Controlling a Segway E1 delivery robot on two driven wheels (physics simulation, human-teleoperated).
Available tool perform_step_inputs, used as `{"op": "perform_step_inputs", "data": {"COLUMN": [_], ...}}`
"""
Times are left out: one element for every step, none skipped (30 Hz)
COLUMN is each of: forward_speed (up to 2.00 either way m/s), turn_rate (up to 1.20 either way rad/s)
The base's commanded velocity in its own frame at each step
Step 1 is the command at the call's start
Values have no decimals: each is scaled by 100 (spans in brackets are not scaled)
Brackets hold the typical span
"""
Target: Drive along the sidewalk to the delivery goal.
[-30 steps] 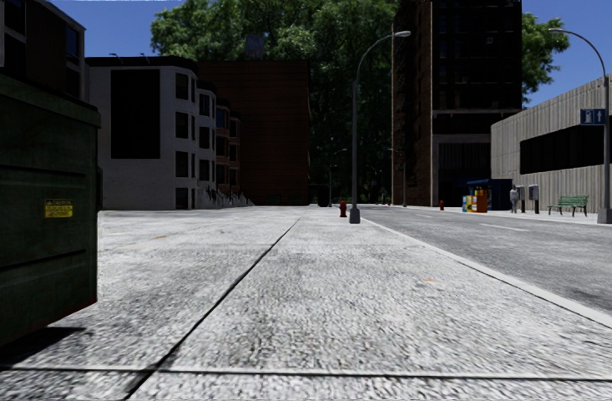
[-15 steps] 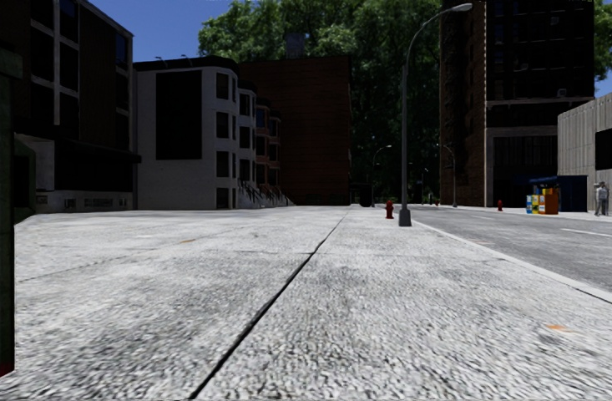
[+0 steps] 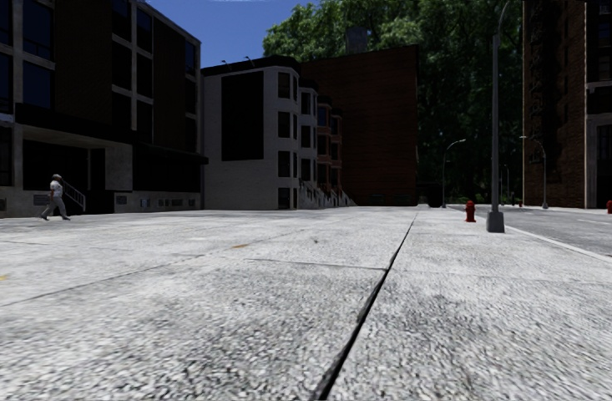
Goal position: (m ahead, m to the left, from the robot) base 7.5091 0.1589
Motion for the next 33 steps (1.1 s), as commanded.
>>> {"op": "perform_step_inputs", "data": {"forward_speed": [200, 200, 200, 200, 200, 200, 200, 200, 200, 200, 200, 200, 200, 200, 200, 200, 200, 200, 200, 200, 200, 200, 200, 200, 200, 200, 200, 200, 200, 200, 200, 200, 200], "turn_rate": [51, 51, 51, 51, 51, 51, 51, 51, 51, 51, 51, 51, 51, 51, 51, 42, 25, 0, 0, 0, 0, 0, 0, 0, 0, 0, 0, 0, 0, 0, 0, 0, 0]}}
